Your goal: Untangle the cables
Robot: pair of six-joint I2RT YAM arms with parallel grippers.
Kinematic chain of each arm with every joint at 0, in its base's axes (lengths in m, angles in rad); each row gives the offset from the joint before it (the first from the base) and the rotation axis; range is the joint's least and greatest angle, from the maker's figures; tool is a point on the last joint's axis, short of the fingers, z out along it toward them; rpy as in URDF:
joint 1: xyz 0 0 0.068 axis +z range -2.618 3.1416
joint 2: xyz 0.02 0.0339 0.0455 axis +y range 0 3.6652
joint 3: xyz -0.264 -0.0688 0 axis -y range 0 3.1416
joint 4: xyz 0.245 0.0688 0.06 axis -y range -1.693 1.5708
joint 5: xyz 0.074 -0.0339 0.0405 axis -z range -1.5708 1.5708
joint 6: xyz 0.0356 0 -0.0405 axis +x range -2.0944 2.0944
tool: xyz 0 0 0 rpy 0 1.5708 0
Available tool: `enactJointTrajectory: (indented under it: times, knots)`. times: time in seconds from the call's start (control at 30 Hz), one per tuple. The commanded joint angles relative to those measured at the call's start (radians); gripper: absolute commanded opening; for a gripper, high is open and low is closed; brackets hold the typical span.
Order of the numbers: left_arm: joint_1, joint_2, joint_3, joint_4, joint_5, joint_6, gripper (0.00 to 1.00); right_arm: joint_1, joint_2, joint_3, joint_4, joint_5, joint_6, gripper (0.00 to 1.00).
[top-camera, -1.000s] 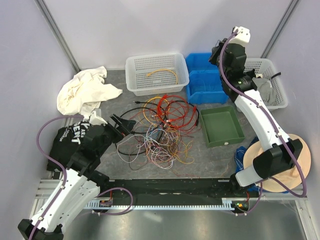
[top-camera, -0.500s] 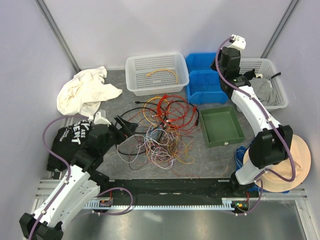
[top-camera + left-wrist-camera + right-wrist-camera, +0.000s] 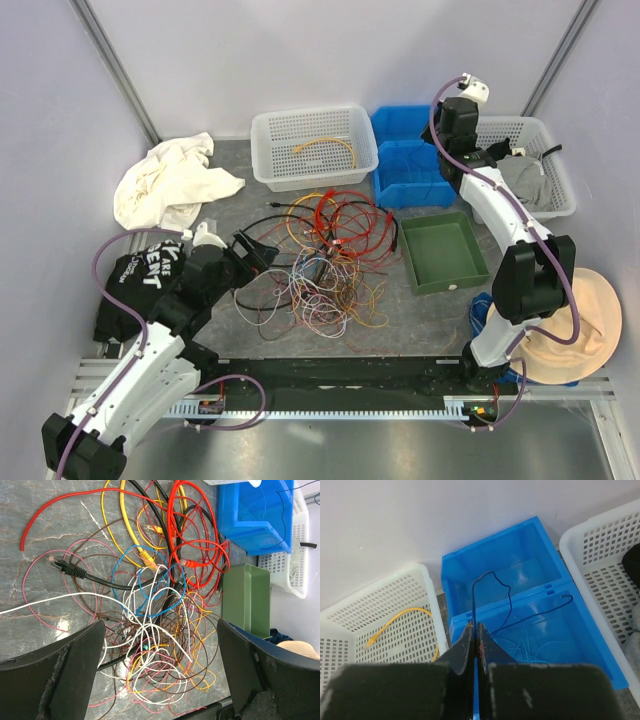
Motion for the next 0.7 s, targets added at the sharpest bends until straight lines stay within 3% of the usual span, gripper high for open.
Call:
enactJointTrajectory:
  times: [0.0, 0.43, 0.67]
  knots:
    - [-0.001, 0.001, -0.011, 0.043, -0.007, -0.008, 1.0, -0.016, 0.0, 0.05, 0.078, -0.022, 0.026, 0.0]
    - [-0.001, -0.002, -0.014, 0.045, -0.002, -0.014, 1.0, -0.018, -0.002, 0.231, 0.031, -0.056, 0.04, 0.0]
    - [-0.001, -0.004, -0.011, 0.046, -0.004, -0.011, 1.0, -0.018, 0.013, 0.232, 0.035, -0.044, 0.025, 0.0]
